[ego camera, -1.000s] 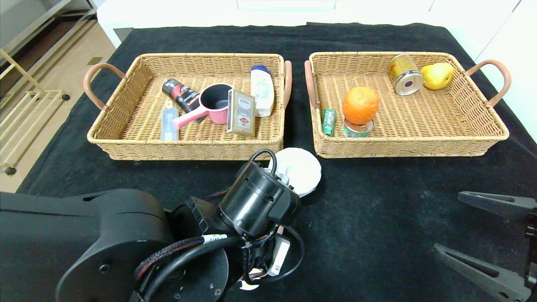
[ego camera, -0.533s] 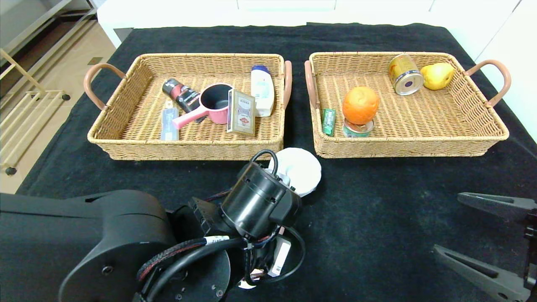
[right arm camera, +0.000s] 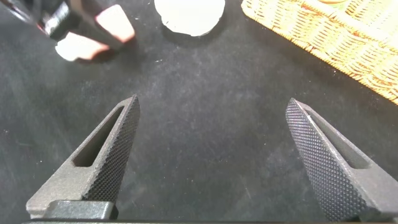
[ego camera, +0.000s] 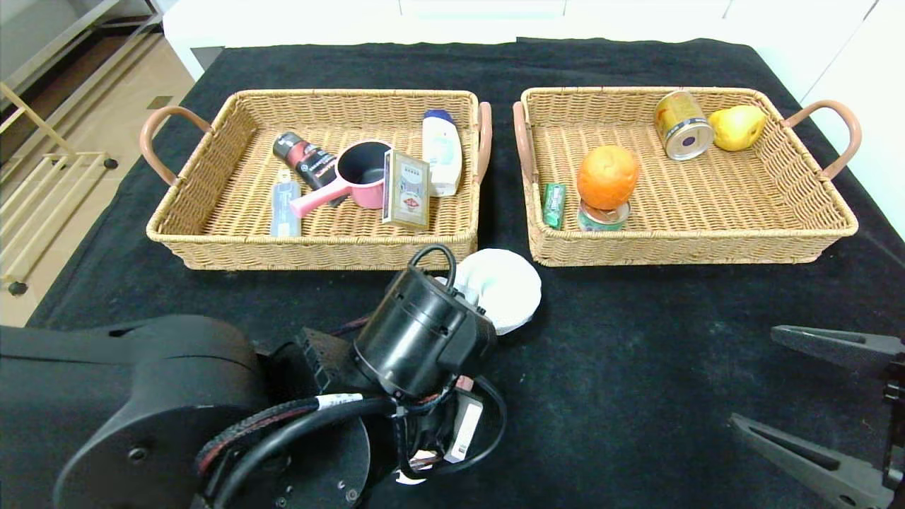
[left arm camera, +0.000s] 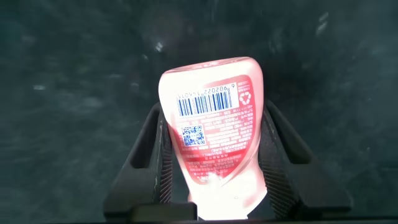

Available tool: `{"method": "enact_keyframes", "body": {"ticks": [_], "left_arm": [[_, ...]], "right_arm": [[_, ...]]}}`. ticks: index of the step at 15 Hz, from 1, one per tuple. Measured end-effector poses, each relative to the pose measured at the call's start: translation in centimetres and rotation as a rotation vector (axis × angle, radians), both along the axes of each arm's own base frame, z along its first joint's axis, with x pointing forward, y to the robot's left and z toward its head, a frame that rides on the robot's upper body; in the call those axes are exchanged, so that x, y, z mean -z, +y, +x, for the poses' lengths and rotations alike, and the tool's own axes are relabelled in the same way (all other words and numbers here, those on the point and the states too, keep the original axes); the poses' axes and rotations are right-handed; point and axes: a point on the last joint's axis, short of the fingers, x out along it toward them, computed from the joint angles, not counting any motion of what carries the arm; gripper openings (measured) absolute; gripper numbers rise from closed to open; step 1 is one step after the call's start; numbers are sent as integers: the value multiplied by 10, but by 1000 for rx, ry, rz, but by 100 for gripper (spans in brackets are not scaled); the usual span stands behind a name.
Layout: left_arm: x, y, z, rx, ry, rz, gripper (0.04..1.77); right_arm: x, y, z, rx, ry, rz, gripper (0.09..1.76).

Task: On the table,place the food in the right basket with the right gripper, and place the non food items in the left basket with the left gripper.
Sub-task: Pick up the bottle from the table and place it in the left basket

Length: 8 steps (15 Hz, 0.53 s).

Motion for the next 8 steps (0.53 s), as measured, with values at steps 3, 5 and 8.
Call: {"method": "enact_keyframes", "body": {"ticks": [3, 5, 8], "left_arm": [[-19, 11, -4, -15, -43, -54, 87], [-34, 21, -2, -38, -78, -93, 87], [-56, 39, 6, -97, -133, -142, 87]], "right_arm": [[0, 0, 0, 0, 0, -1, 171], [1, 0, 0, 0, 3, -3, 171], [2, 1, 1, -2, 8, -5, 171]]}}
